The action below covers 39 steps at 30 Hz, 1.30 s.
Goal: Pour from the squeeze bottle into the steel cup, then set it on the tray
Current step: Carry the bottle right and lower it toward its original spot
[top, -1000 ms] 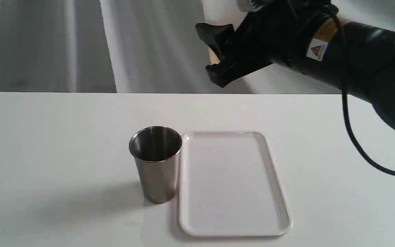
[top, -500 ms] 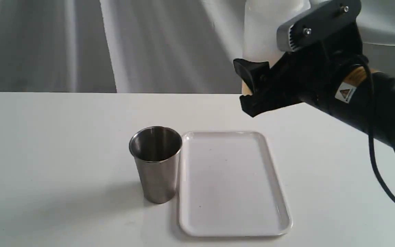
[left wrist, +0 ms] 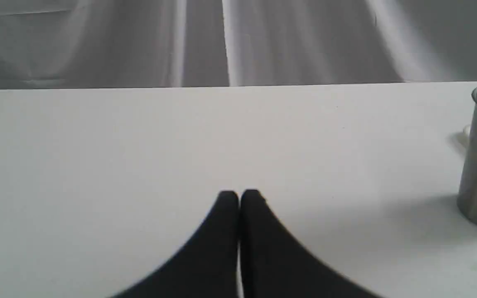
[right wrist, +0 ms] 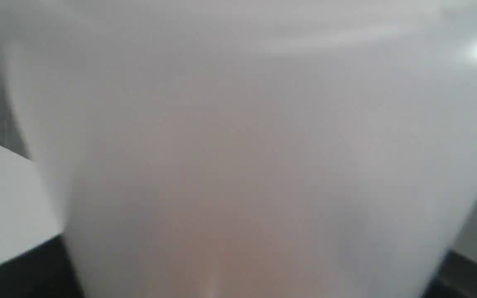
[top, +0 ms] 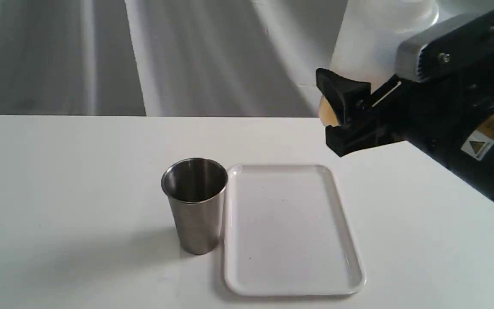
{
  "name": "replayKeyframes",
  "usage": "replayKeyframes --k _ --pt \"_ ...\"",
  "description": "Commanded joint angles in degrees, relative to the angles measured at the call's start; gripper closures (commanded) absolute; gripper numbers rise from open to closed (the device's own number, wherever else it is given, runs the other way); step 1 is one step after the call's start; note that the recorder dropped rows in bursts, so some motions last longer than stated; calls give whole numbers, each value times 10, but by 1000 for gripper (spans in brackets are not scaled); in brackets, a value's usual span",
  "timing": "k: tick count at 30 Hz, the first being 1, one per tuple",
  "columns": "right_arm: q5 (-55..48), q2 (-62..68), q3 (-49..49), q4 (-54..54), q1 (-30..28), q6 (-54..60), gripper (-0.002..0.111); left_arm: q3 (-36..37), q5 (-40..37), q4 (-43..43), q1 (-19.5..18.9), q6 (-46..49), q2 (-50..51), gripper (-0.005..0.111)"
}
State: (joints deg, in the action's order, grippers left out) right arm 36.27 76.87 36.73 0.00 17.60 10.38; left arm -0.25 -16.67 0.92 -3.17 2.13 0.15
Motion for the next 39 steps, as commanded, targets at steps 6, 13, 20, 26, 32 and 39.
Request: replayKeyframes --k 6,13,20,26,32,39 --pt "83 -6 -51 -8 -31 -23 99 3 5 0 5 -2 -1 107" --pt "85 -6 -59 -129 -89 -134 99 3 5 0 5 -2 -1 107" --pt "86 -5 -59 -209 -132 -197 99 3 5 0 5 0 -1 107" --pt "116 18 -67 -212 -150 -225 99 3 5 0 5 0 -1 107" --pt "126 50 -73 -209 -151 -225 99 3 5 0 5 -2 -1 107" --pt "170 99 -73 -204 -151 -225 99 3 5 0 5 0 -1 107"
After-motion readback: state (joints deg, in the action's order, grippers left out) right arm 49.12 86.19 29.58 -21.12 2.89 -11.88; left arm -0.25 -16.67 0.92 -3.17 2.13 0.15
